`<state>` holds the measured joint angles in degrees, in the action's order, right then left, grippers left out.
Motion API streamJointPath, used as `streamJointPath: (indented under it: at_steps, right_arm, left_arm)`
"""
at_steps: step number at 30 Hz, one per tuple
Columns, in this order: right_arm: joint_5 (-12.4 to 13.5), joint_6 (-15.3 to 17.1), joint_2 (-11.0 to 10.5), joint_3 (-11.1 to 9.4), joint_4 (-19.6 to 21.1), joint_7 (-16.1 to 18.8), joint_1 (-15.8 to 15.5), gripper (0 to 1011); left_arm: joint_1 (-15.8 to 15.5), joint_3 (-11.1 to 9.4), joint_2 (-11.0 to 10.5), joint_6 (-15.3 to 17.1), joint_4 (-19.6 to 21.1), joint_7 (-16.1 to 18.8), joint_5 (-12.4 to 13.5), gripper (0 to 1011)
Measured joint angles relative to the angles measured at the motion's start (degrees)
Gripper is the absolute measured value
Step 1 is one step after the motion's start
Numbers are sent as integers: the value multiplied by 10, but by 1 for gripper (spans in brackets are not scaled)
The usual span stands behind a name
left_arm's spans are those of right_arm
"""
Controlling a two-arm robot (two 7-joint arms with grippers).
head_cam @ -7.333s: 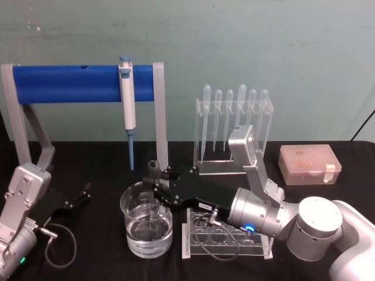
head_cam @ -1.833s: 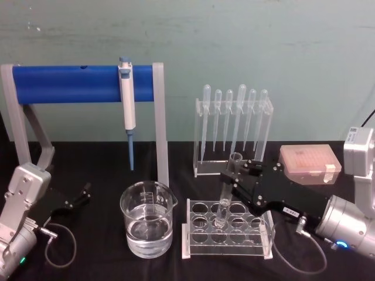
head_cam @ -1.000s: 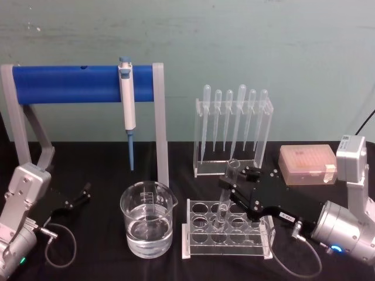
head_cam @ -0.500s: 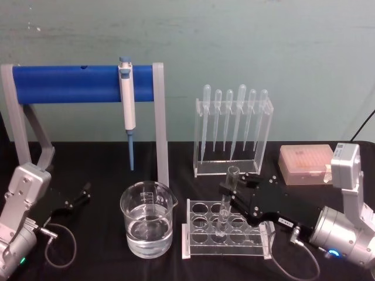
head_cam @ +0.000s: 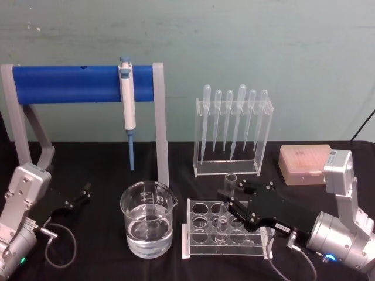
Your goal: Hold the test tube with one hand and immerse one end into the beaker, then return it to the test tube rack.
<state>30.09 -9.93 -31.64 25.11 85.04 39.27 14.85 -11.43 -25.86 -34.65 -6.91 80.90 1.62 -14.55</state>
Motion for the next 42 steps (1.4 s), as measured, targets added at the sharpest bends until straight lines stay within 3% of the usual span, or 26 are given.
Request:
streamJointPath:
  at_steps: [31,42]
  right_arm:
    - [-6,1,2,1,-5,0,2,234]
    - [-5,1,2,1,-5,0,2,549]
  left_arm:
    - [0,0,0,0,0,0,0,1000]
    - [0,0,0,0,0,0,0,1000]
